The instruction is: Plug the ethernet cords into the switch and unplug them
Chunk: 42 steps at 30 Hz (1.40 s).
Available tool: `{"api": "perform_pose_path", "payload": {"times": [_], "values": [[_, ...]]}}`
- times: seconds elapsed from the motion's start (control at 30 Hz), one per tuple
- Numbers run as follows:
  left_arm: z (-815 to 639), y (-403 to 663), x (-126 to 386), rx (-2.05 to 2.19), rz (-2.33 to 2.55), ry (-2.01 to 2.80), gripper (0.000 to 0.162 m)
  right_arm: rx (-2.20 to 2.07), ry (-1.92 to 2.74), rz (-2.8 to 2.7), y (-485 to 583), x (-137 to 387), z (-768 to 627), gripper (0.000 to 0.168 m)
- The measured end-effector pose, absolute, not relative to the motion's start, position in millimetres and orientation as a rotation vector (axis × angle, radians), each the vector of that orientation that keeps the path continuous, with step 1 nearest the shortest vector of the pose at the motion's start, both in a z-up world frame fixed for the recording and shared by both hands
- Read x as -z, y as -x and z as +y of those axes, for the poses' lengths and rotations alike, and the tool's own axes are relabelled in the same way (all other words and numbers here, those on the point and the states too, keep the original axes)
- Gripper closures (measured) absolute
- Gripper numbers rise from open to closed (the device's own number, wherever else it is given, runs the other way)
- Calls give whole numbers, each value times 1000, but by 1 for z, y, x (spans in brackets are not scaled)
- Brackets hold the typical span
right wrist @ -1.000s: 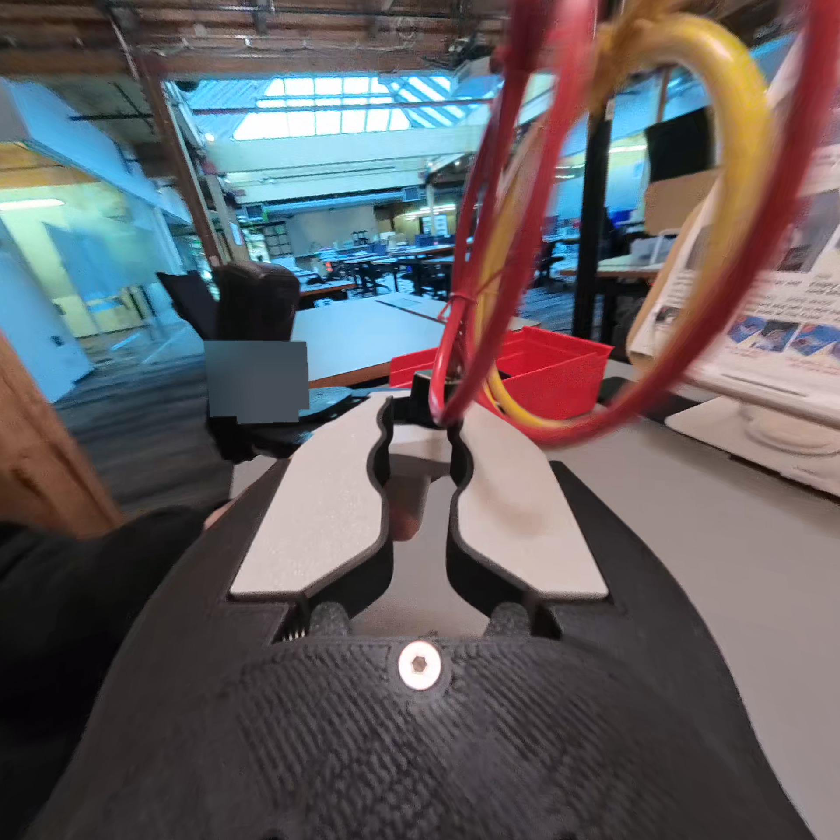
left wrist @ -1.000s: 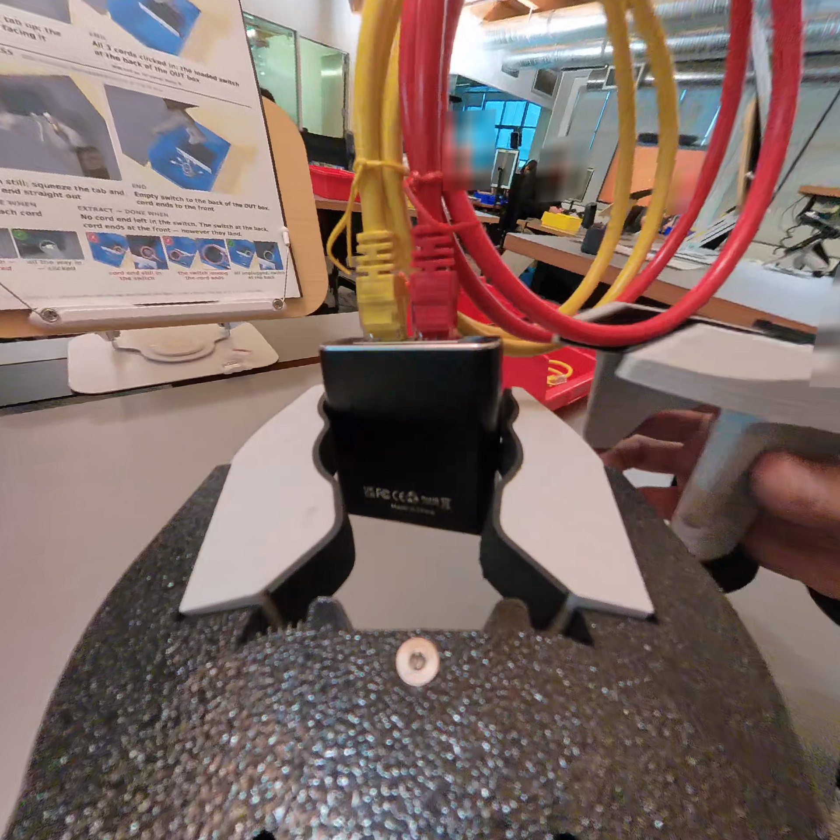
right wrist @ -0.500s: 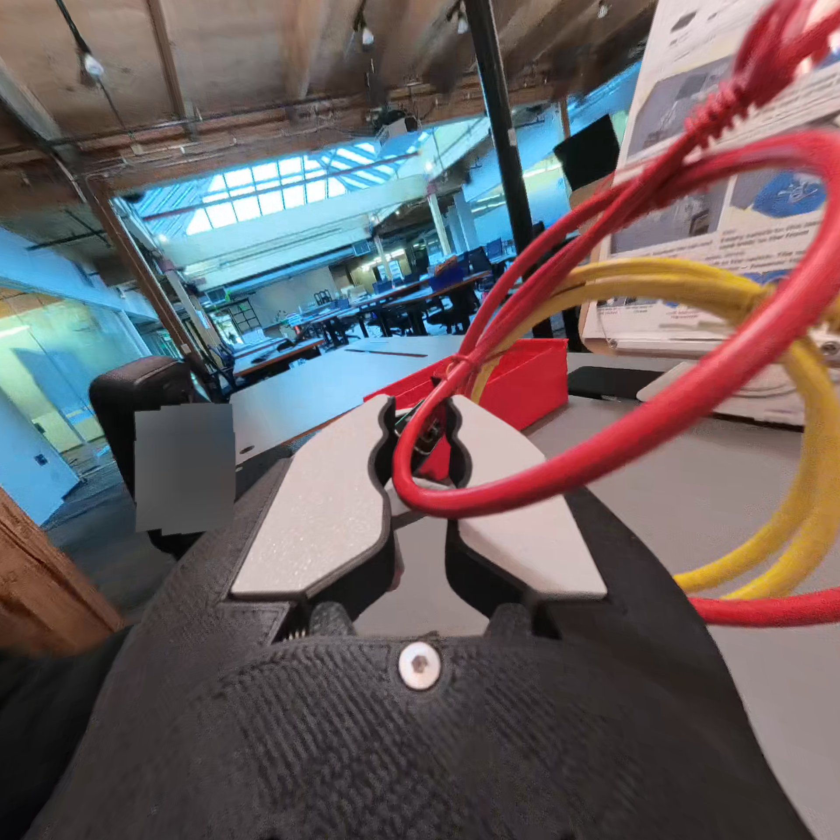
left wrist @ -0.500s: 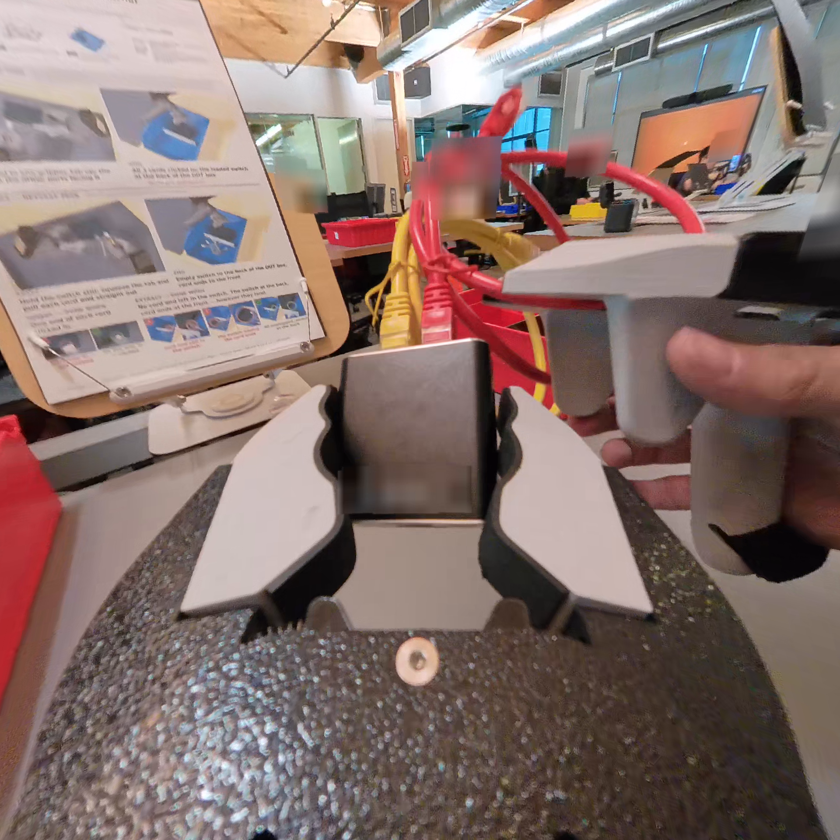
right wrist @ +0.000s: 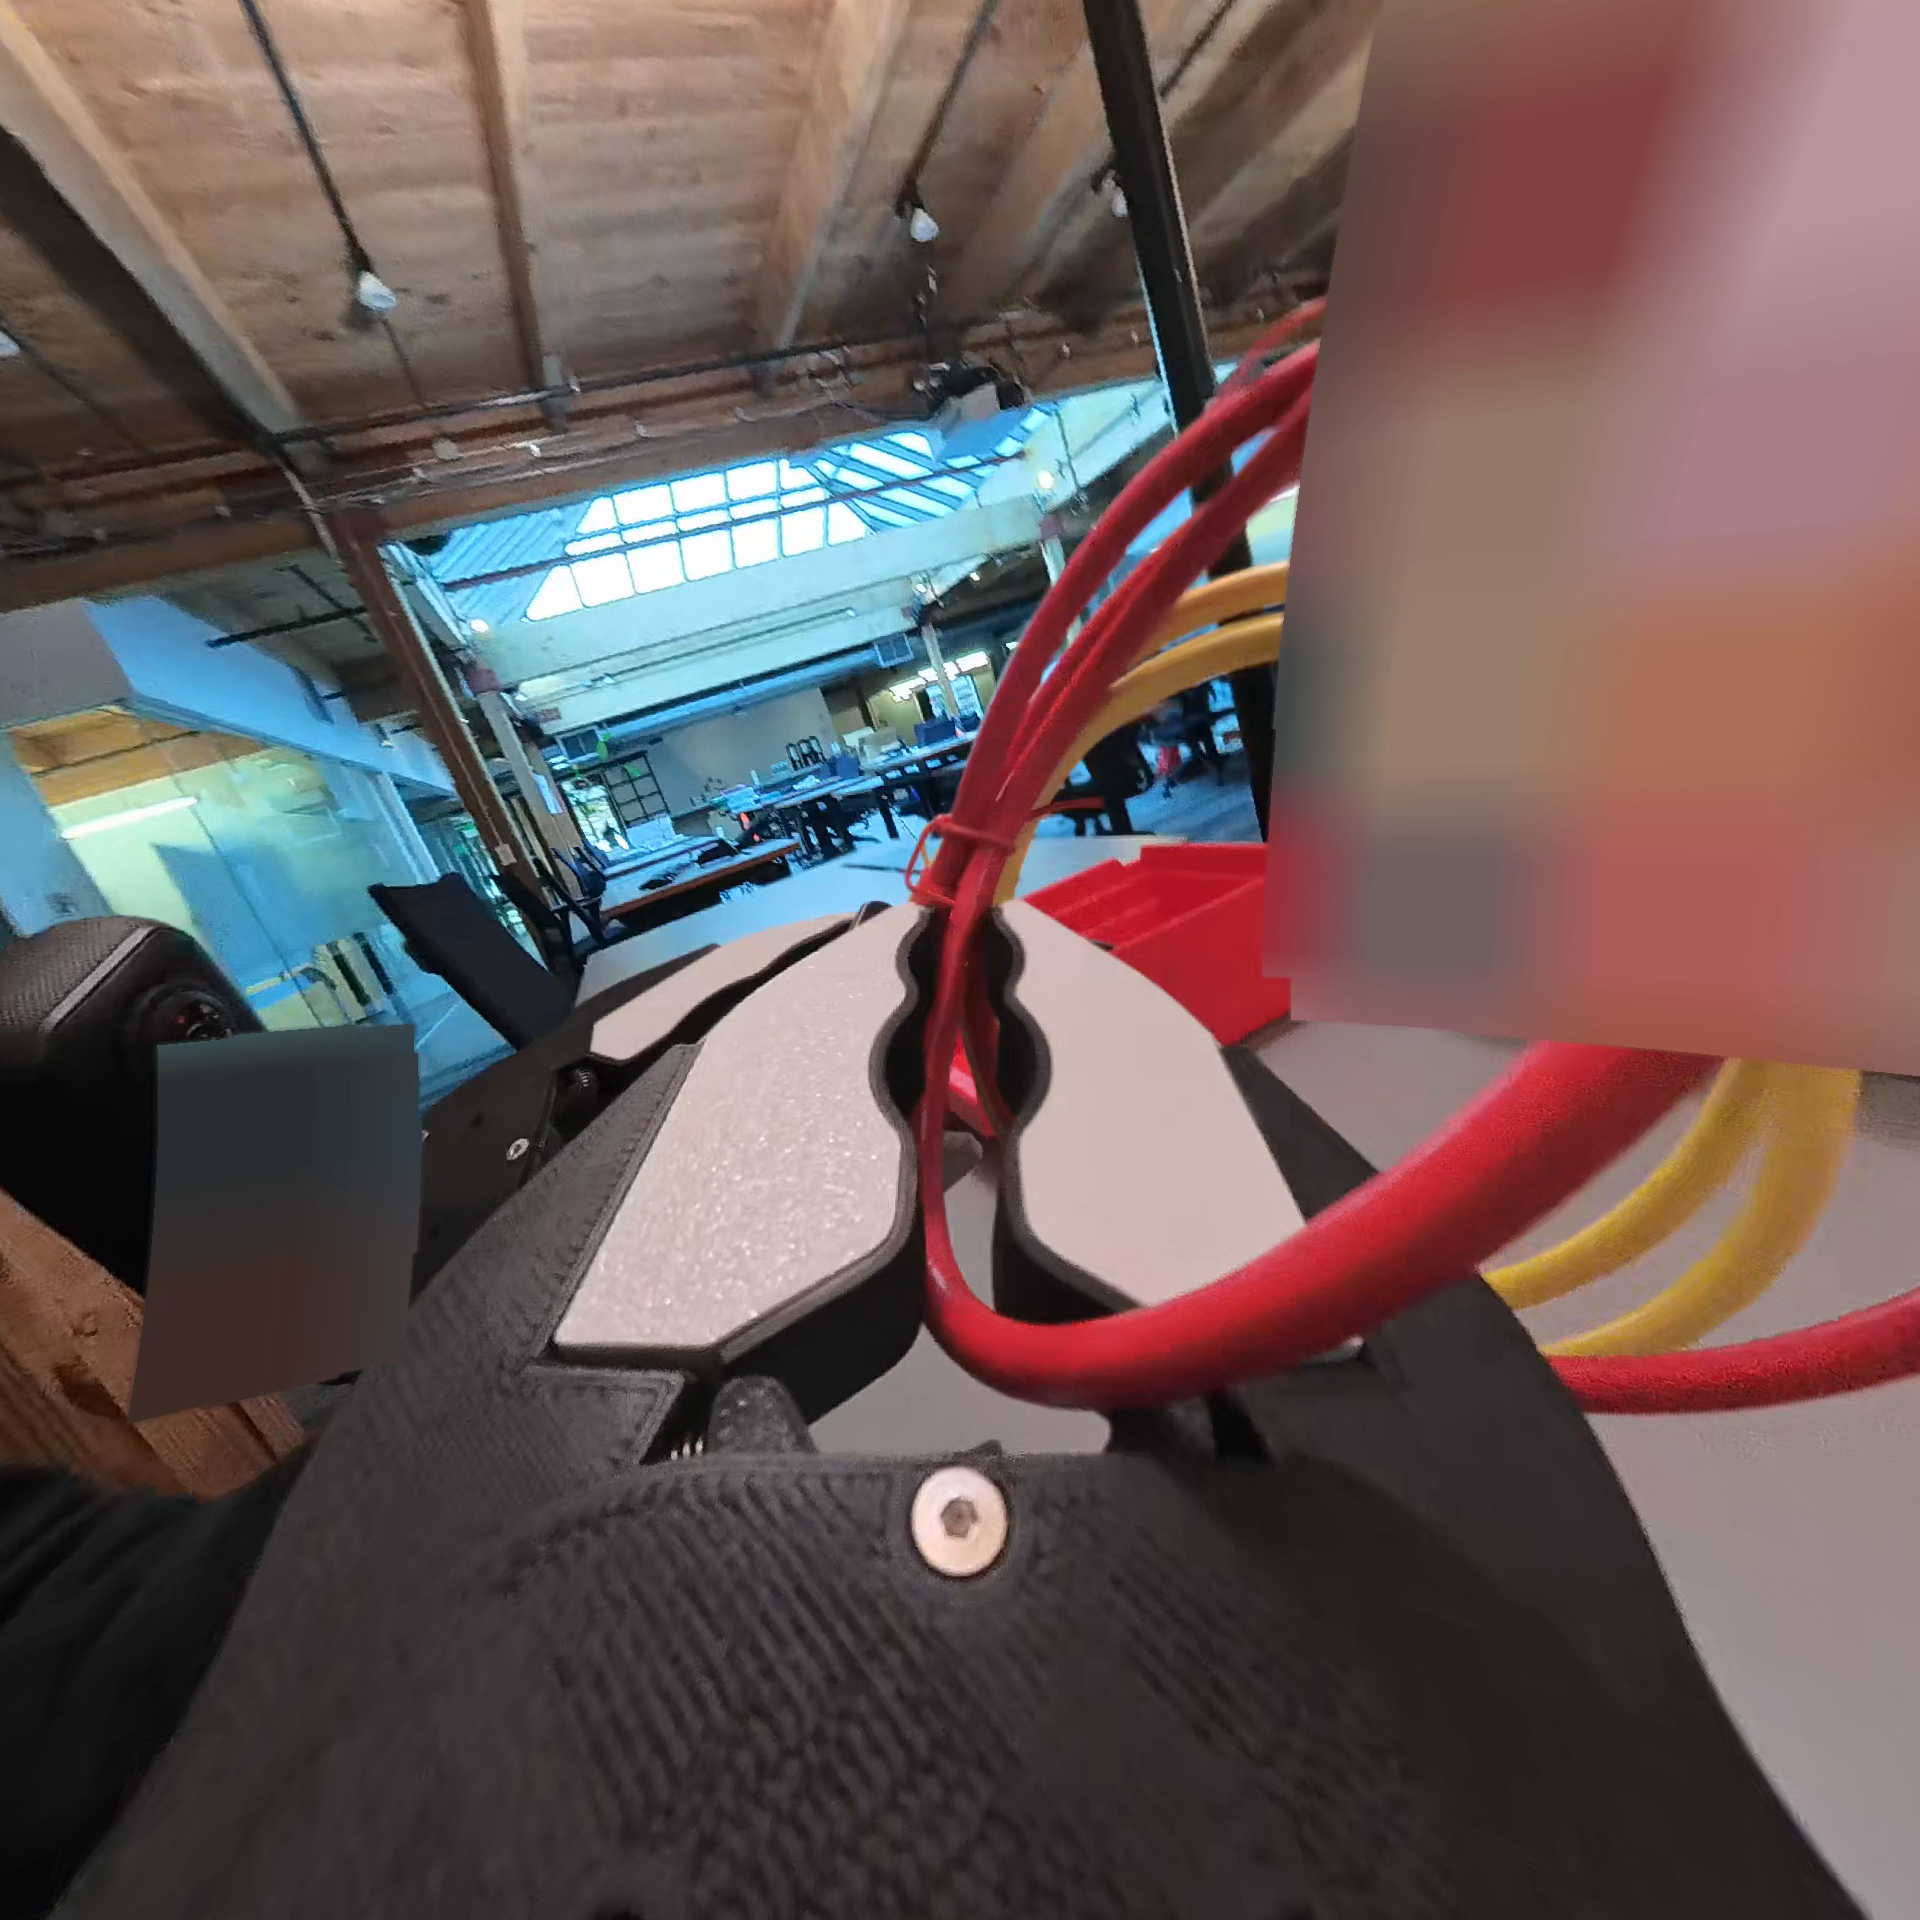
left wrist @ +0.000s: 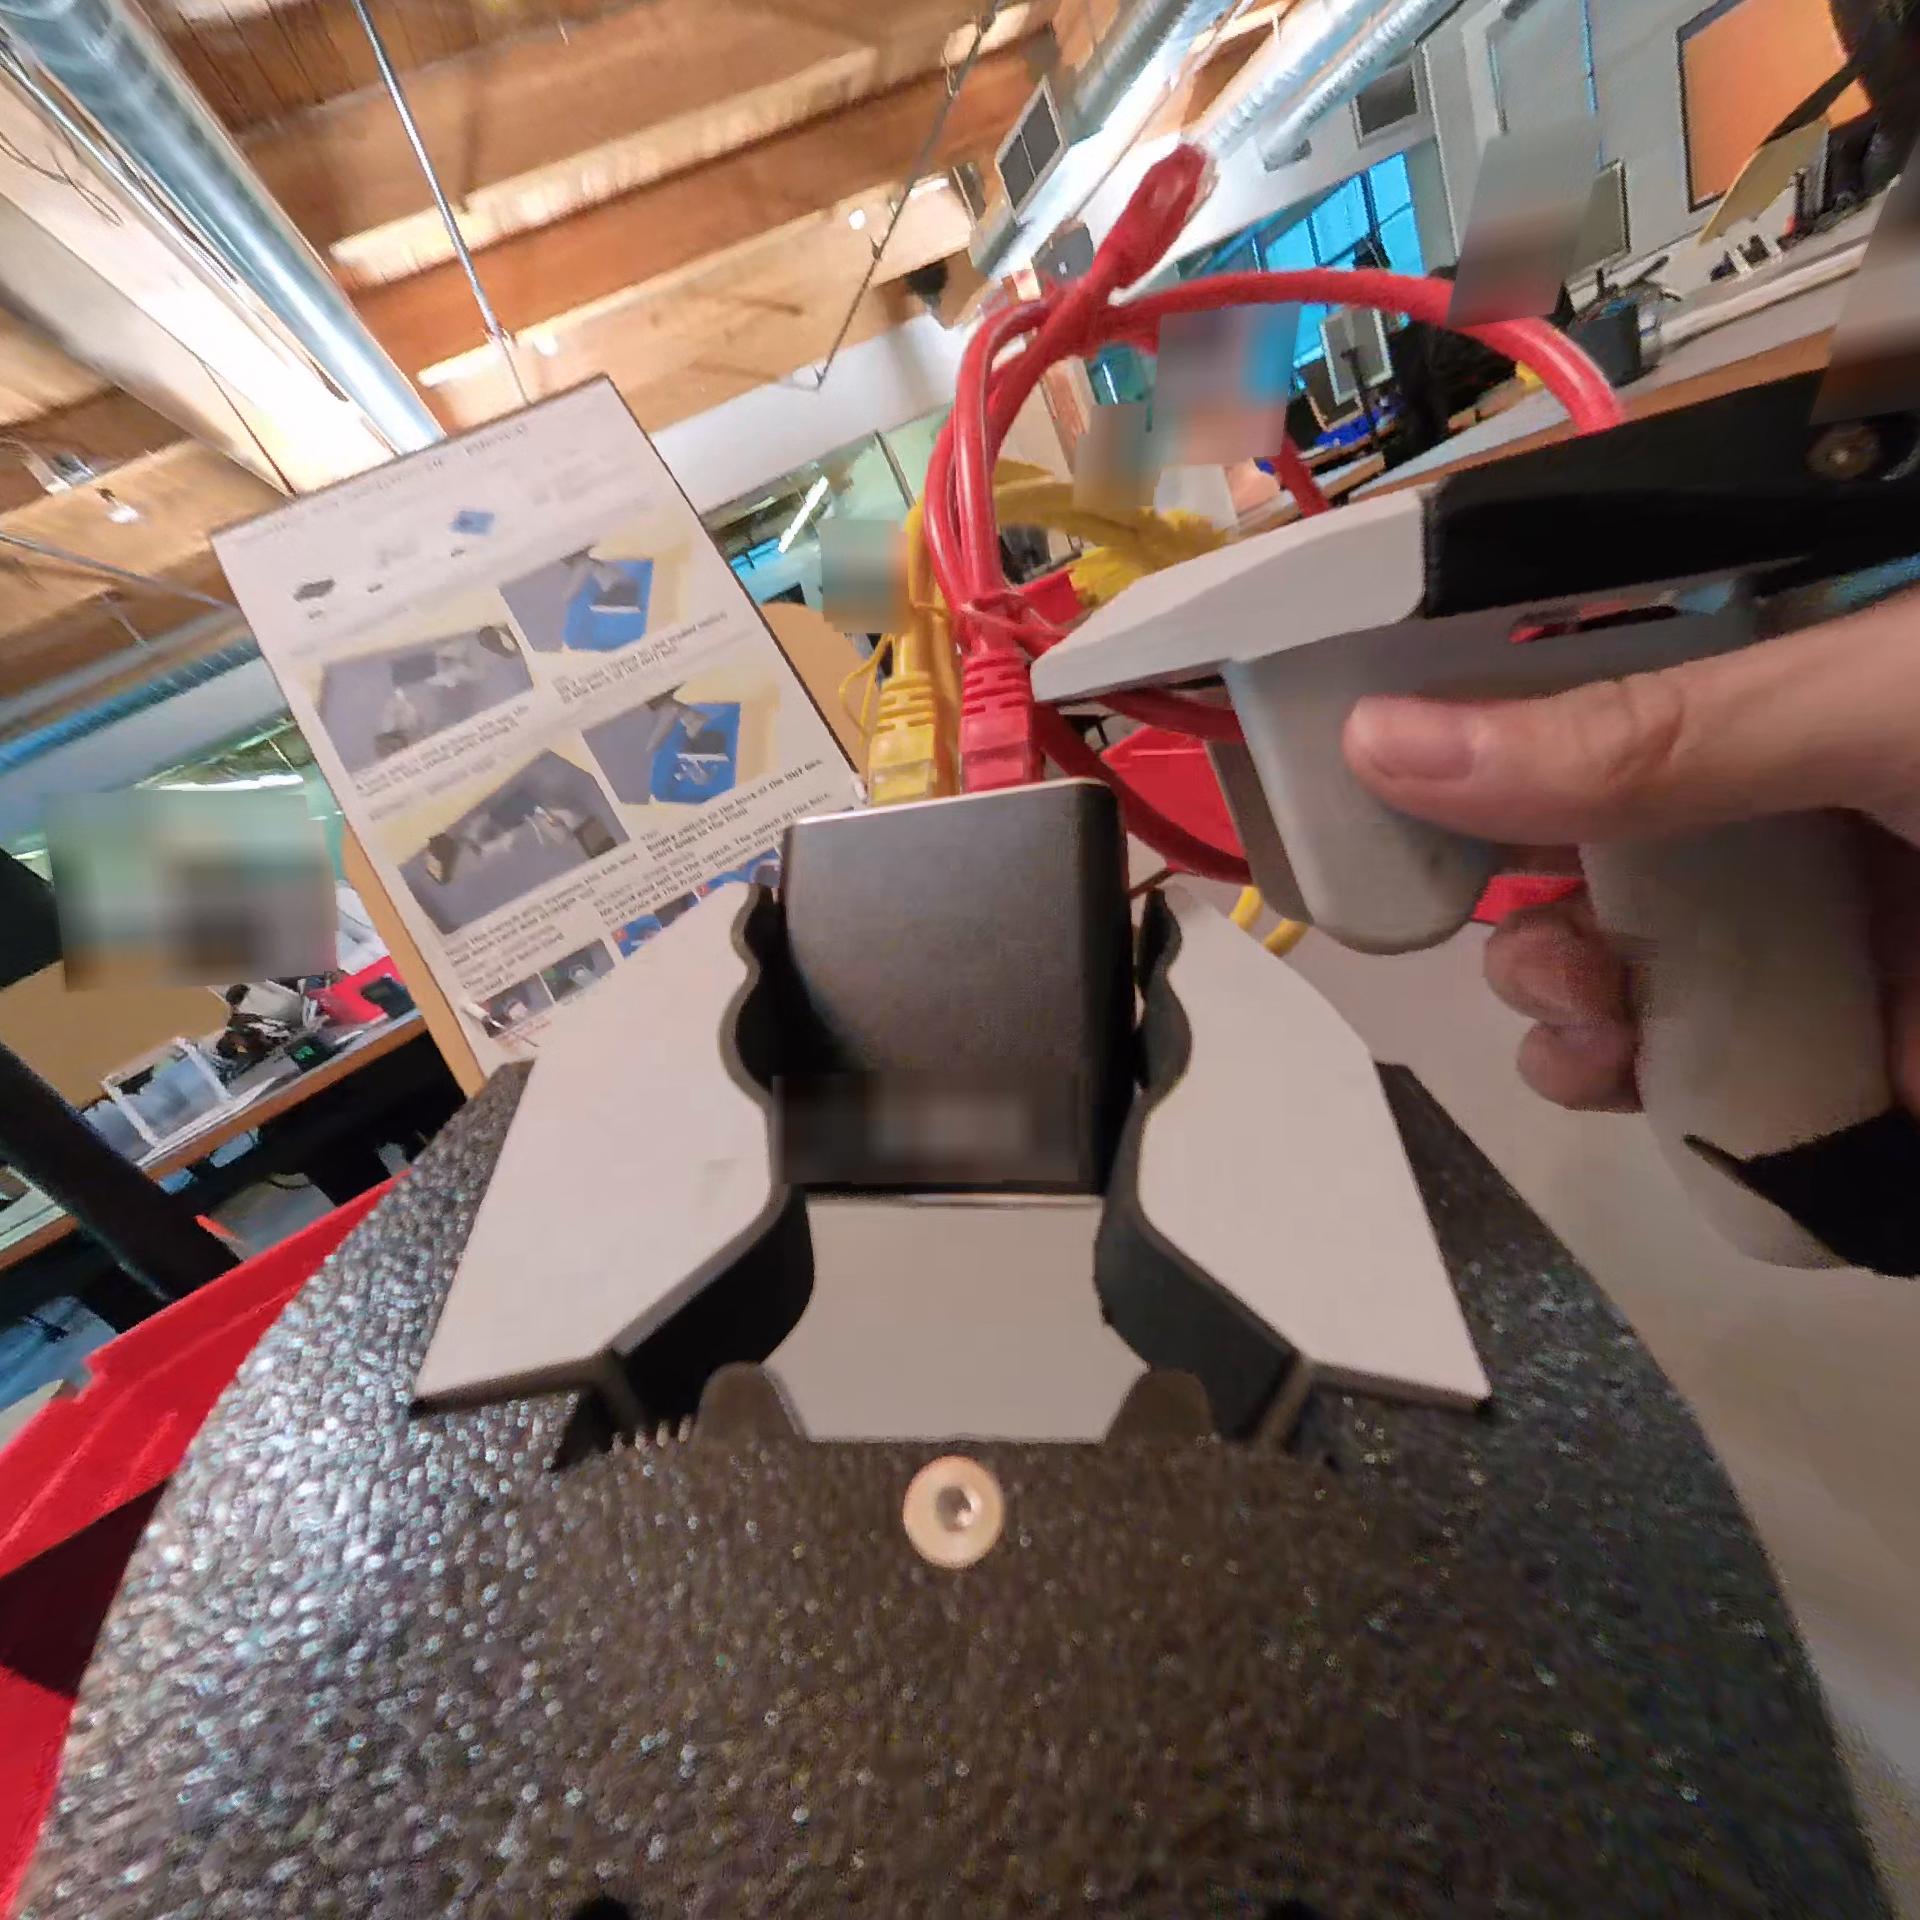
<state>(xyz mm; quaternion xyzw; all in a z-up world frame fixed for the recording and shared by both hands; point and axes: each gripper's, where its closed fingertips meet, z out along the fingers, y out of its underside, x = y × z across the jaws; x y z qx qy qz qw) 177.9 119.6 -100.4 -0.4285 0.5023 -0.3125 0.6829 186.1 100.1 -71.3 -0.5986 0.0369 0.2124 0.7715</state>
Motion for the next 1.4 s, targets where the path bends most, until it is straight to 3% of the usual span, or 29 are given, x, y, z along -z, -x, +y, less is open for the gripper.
{"api": "perform_pose_path", "payload": {"times": [0.27, 0.47, 0.63, 0.97, 1.03, 1.13, 1.2, 1.23, 1.27, 1.4], "values": [[99, -179, 106, 961, 1204, 1080, 97, -344, 1269, -178, -172, 56, 84, 162], [57, -171, 125, 1466, 1566, 1147, 85, -350, 1268, -447, -155, 55, 60, 162], [44, -151, 123, 1758, 1690, 1019, 119, -390, 1273, -474, -151, 58, 58, 161], [43, -145, 123, 2007, 1706, 850, 137, -439, 1343, -393, -152, 60, 65, 162], [43, -147, 118, 2111, 1631, 835, 137, -462, 1343, -359, -155, 58, 64, 156], [51, -153, 117, 2166, 1525, 858, 137, -504, 1453, -307, -160, 66, 61, 127], [56, -156, 120, 2114, 1513, 873, 137, -547, 1619, -305, -158, 83, 54, 118], [58, -157, 121, 2086, 1510, 876, 137, -536, 1682, -279, -160, 90, 52, 118], [61, -158, 120, 2074, 1488, 880, 137, -529, 1730, -273, -161, 95, 49, 129], [78, -157, 109, 2067, 1371, 887, 137, -432, 1824, -144, -175, 94, 43, 128]]}}
